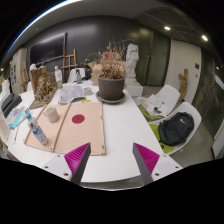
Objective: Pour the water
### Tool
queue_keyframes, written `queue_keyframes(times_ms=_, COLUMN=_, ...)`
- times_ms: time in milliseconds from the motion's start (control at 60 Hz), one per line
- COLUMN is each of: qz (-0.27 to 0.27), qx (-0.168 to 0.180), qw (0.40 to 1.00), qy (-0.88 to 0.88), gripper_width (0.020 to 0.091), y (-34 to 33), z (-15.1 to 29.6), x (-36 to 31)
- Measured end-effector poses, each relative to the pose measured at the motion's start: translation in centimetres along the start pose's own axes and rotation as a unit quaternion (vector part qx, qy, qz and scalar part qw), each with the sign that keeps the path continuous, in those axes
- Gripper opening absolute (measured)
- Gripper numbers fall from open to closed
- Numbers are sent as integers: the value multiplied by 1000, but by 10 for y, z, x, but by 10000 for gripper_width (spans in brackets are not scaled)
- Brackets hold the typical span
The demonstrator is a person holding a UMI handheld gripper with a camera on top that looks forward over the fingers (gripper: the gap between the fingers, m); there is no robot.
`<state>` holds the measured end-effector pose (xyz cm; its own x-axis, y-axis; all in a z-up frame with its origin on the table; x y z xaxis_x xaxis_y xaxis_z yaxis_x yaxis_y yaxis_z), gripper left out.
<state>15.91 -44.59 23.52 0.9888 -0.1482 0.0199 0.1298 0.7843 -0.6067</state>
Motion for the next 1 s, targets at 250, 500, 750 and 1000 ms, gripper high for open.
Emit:
queue_keyframes(times_ms=250, qz=56, qx=-14, qw=998, qy=-29, gripper_width=857, y=3, z=-17, x=-76)
queue_keyframes(times_ms=500, qz=116, qx=-20, qw=991, qy=-57, gripper_width=857, y=7, z=-47, x=-194)
queue_keyframes(times_ms=750, qz=135, qx=16, qw=989, qy=-60, gripper_width=860, y=31, z=-66, x=-318)
queue_keyframes(times_ms=1000, qz=92, qx=77, qw=991, qy=-54, gripper_width=860, y=114, z=-55, x=-382)
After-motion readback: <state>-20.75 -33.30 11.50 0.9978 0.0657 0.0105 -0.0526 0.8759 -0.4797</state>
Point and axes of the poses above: the point between the fingertips, and its own axes, seen from behind it with the camera up: x to the right, z up, y forward, the way the camera looks, the point moved 8 cm from there along -y, backward, against the way the camera looks, and after that the axes turned 2 degrees about y, right-handed, at the moved point
